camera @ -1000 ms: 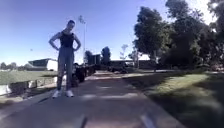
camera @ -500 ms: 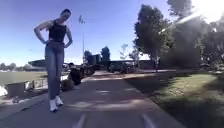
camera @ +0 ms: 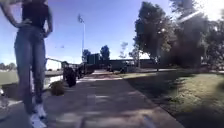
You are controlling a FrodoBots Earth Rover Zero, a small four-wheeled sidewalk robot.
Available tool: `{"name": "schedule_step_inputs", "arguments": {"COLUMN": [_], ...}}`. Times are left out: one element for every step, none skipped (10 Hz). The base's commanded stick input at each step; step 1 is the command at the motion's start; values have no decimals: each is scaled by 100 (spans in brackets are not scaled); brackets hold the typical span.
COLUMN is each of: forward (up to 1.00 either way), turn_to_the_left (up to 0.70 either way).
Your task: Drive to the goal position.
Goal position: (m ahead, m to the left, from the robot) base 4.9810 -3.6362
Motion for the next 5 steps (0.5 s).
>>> {"name": "schedule_step_inputs", "arguments": {"forward": [100, 100, 100, 100, 100], "turn_to_the_left": [0, 0, 0, 0, 0]}}
